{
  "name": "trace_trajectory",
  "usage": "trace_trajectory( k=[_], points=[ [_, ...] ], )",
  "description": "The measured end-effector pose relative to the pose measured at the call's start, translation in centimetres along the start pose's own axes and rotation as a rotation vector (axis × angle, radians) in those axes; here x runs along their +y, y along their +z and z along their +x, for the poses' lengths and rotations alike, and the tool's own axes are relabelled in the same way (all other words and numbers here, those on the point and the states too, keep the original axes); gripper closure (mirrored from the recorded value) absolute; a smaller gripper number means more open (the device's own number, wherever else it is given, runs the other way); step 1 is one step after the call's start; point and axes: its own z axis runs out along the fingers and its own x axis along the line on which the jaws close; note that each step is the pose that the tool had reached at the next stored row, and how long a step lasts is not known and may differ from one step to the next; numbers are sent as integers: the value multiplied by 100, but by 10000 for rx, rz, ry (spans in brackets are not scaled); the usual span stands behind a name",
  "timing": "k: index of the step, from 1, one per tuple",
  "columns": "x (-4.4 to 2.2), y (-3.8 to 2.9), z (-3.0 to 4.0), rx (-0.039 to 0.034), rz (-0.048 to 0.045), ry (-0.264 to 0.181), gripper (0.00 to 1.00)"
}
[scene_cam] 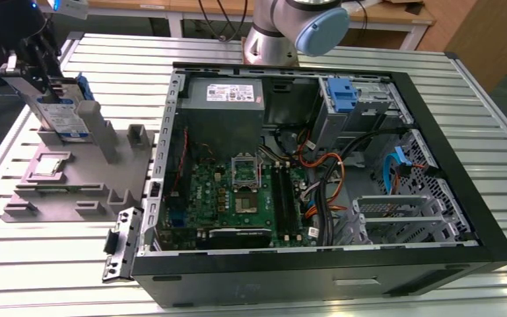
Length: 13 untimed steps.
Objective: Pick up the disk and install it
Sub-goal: 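Pick up the disk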
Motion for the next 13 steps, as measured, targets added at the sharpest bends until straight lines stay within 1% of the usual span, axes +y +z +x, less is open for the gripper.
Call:
trace_trajectory(
  k=[2,6,13],
  points=[
    [0,-2,0,-1,2,0,49],
    [1,-52,-3,0,0,0,49],
    [1,-55,-3,-5,0,0,49]
  ],
)
